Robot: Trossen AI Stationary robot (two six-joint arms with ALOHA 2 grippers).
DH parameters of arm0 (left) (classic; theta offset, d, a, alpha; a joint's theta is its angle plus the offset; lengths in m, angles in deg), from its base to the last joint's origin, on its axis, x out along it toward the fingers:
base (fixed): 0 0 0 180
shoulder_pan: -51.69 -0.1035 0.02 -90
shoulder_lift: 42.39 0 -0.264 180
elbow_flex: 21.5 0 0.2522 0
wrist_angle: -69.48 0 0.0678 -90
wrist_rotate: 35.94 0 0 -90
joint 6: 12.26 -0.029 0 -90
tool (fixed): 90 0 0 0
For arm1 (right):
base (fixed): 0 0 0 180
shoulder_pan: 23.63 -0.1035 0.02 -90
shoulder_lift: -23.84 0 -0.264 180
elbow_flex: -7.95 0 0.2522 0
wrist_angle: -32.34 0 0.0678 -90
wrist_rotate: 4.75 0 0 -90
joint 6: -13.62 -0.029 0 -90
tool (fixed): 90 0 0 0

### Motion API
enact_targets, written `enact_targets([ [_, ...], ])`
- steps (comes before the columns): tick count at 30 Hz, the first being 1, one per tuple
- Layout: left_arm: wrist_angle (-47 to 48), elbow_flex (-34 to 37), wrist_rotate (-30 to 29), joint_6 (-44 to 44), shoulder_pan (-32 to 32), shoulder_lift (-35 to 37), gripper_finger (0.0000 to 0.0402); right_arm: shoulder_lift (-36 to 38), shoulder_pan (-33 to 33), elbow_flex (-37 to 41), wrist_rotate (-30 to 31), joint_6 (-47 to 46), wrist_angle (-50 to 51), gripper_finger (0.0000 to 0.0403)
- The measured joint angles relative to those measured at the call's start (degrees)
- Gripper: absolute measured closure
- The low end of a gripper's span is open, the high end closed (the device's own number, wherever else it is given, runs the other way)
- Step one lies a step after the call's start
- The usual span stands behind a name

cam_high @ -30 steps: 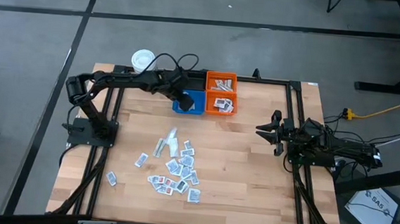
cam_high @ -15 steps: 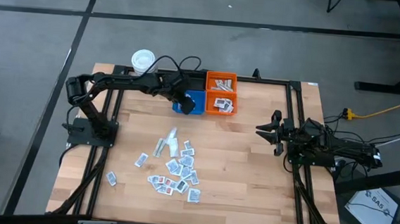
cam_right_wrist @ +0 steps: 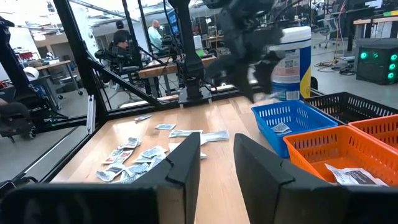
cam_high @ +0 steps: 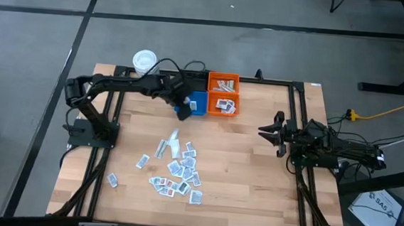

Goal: Pick & Place First Aid Supplies
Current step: Put the ointment pack into the blue bin, then adjust the blue bin

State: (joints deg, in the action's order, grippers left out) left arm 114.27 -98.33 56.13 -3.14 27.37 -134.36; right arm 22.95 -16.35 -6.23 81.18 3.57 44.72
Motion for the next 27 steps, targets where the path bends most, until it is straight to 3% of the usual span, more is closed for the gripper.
enact_targets([
  [14,-2.9,0.1,-1.1,-7.9,2.1,-5.0,0.0174,0.0,0.0,0.0,0.0,0.0,0.0,0.0303],
  [21,-3.9,0.1,4.6,-8.2,3.6,-5.6,0.0177,0.0,0.0,0.0,0.0,0.0,0.0,0.0303],
  [27,-4.2,0.1,4.8,-10.5,4.0,-5.6,0.0178,0.0,0.0,0.0,0.0,0.0,0.0,0.0303],
])
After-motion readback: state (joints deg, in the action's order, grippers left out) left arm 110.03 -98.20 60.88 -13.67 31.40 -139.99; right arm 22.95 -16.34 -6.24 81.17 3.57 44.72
